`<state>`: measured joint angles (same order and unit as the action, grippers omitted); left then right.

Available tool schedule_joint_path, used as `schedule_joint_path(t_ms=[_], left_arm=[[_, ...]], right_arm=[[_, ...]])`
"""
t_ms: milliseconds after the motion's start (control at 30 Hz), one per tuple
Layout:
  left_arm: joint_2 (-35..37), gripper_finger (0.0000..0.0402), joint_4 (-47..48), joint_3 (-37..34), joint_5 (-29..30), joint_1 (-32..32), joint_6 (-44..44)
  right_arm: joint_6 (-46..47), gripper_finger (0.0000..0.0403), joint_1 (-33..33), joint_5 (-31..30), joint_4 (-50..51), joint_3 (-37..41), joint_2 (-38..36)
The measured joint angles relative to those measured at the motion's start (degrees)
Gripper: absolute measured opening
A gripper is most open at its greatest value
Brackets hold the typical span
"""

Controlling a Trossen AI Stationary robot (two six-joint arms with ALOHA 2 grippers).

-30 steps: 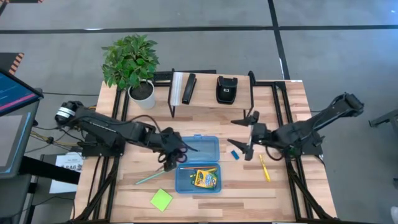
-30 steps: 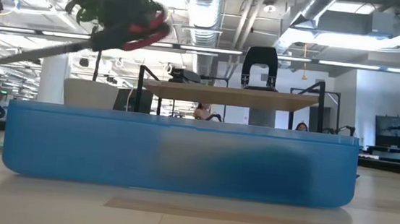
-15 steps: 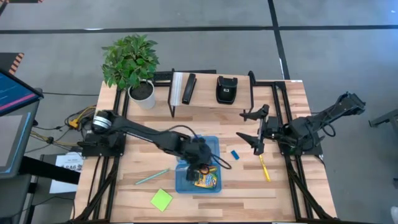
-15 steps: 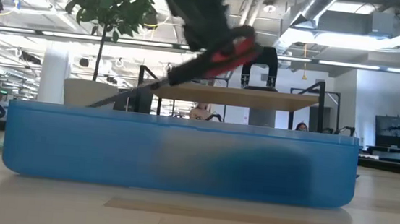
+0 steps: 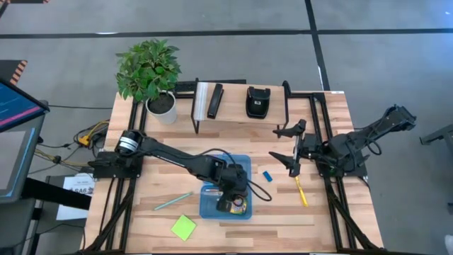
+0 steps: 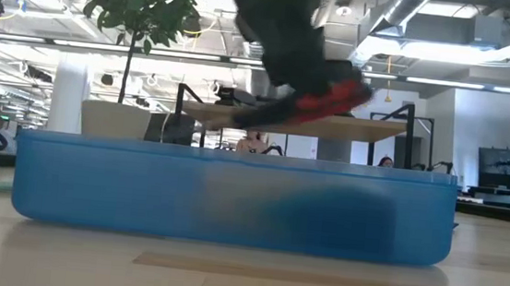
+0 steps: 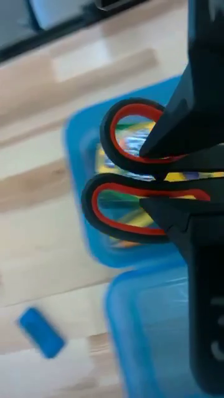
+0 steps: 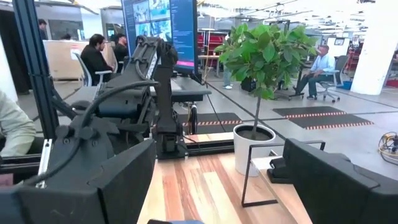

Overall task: Pack school essentials
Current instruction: Put the black scissor into the blue supply box, then put the blue eraser into the blue supply box

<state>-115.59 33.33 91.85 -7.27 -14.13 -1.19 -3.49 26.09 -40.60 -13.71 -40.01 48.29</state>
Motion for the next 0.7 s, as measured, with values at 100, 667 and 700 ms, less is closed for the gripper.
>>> schedule_joint_path(t_ms=[100,667,700], left_arm=[[0.11,0.0119,-3.65,0.01,-0.48,-0.03,-0.91],[7.76,0.0122,-4.61,-0.15,3.44,-0.94,-2.44],[9.24,0.0121,-4.44,-0.19,4.71,-1.28,-2.14]], right_arm=[[0.00,0.0372,-0.02,0.00,0.01,0.00,0.00],[0.44,0.0372,-0.02,0.00,-0.07,0.00,0.02],[0.44,0.0372,-0.02,0.00,-0.05,0.00,0.02]])
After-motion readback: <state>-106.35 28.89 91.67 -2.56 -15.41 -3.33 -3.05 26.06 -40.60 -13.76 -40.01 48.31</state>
